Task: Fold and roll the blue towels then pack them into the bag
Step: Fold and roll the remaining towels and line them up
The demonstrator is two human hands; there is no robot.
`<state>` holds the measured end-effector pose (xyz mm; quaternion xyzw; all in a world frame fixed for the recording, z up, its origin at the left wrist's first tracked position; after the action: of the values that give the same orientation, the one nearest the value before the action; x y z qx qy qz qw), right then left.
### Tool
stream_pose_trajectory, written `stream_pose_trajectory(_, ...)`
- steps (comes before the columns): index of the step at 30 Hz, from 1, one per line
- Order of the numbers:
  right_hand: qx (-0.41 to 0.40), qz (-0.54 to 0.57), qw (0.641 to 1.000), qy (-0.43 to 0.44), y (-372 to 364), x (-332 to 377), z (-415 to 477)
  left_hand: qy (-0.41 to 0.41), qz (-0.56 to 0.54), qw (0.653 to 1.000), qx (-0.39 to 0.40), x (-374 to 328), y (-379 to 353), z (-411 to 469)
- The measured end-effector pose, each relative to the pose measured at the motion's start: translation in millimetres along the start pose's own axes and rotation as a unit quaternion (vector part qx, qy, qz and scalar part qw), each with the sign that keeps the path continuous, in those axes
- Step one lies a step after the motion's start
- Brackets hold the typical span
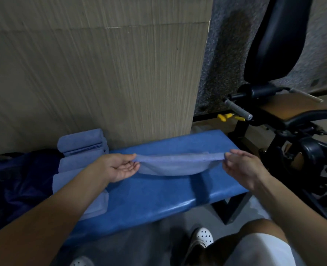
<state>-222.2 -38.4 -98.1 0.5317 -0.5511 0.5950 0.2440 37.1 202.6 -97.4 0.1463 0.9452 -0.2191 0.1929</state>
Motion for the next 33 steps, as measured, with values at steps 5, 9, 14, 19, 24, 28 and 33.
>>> stream_pose_trajectory(5,0.029,-0.042,0.984,0.171,-30,55,0,-0.196,0.005,0.979,0.053,-50,-26,-32)
stream_pose_trajectory(9,0.052,-0.024,0.975,0.213,-44,80,7,-0.302,0.048,0.948,0.091,-71,-37,-54)
stream_pose_trajectory(14,0.049,-0.021,0.976,0.210,-43,86,2,-0.349,0.074,0.931,0.082,-71,-36,-61)
stream_pose_trajectory(19,0.033,-0.026,0.978,0.206,-49,93,-5,-0.303,0.095,0.948,0.025,-68,-32,-61)
stream_pose_trajectory(24,0.029,-0.026,0.976,0.212,-75,104,11,-0.310,0.075,0.948,0.008,-88,-41,-66)
stream_pose_trajectory(28,0.046,-0.007,0.974,0.221,-100,118,33,-0.347,0.057,0.936,0.019,-121,-51,-72)
stream_pose_trajectory(33,0.066,0.009,0.971,0.231,-110,126,31,-0.366,0.073,0.927,0.024,-129,-48,-76)
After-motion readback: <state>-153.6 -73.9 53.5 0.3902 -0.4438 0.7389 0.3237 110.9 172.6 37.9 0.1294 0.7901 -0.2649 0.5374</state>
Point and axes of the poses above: each hand's wrist, its own z-axis towards the middle knuckle, its own y-axis out of the back of the hand, x = y × z, the point moved 7 cm from there along z, towards the middle knuckle, and after that the axes turned 13 degrees about y, right-handed, at the moved point
